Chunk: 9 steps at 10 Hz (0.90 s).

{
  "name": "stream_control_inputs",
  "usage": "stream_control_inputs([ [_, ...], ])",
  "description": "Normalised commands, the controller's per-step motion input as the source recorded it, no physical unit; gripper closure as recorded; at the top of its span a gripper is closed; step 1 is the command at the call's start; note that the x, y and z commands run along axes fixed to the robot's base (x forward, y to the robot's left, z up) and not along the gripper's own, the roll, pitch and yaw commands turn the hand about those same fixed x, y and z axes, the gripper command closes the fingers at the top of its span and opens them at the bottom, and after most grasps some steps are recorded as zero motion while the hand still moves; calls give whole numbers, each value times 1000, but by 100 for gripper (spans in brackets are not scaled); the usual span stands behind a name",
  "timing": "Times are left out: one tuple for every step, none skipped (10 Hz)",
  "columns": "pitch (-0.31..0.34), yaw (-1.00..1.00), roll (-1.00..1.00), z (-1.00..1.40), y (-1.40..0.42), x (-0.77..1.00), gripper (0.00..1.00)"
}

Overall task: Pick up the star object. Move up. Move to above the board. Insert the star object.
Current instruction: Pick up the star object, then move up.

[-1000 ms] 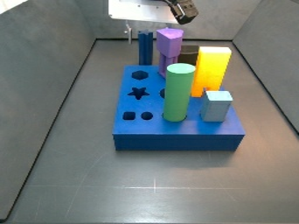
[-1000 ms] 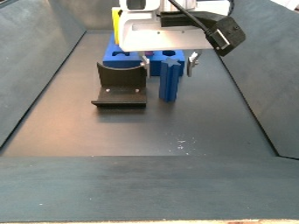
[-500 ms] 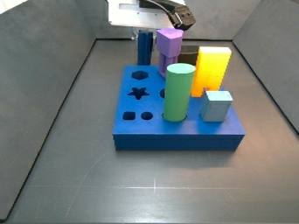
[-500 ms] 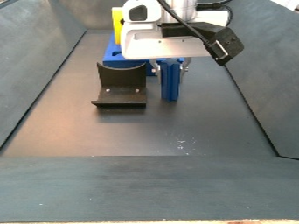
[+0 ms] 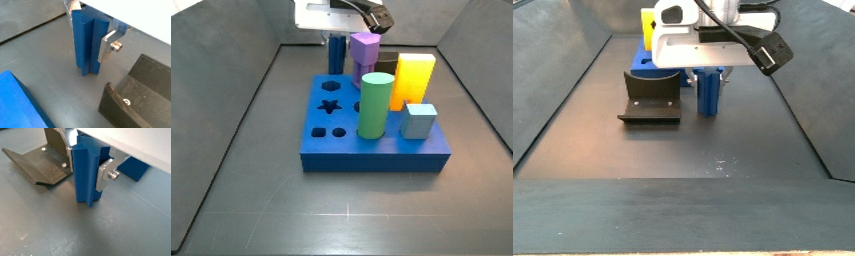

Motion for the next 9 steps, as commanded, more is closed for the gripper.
stream_control_inputs([
  [0,0,0,0,0,0,100],
  [0,0,0,0,0,0,100],
  [0,0,0,0,0,0,100],
  [0,0,0,0,0,0,100],
  [0,0,0,0,0,0,100],
  [0,0,0,833,0,0,100],
  [25,4,-3,795,9,-54,100],
  [23,1,-1,651,7,-67,100],
  [18,-1,1,552,7,-58,100],
])
